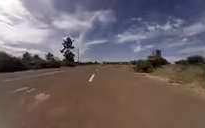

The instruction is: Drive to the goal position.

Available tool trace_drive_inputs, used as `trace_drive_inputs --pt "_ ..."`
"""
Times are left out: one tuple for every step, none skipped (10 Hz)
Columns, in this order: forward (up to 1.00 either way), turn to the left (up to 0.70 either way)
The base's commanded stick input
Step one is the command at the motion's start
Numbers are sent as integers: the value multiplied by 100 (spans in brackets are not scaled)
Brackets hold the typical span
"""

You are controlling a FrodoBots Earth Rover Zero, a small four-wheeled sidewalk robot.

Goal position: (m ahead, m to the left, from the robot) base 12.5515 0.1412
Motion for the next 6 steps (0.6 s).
trace_drive_inputs --pt "100 0" --pt "100 0" --pt "100 0" --pt "100 0" --pt "100 0" --pt "100 0"
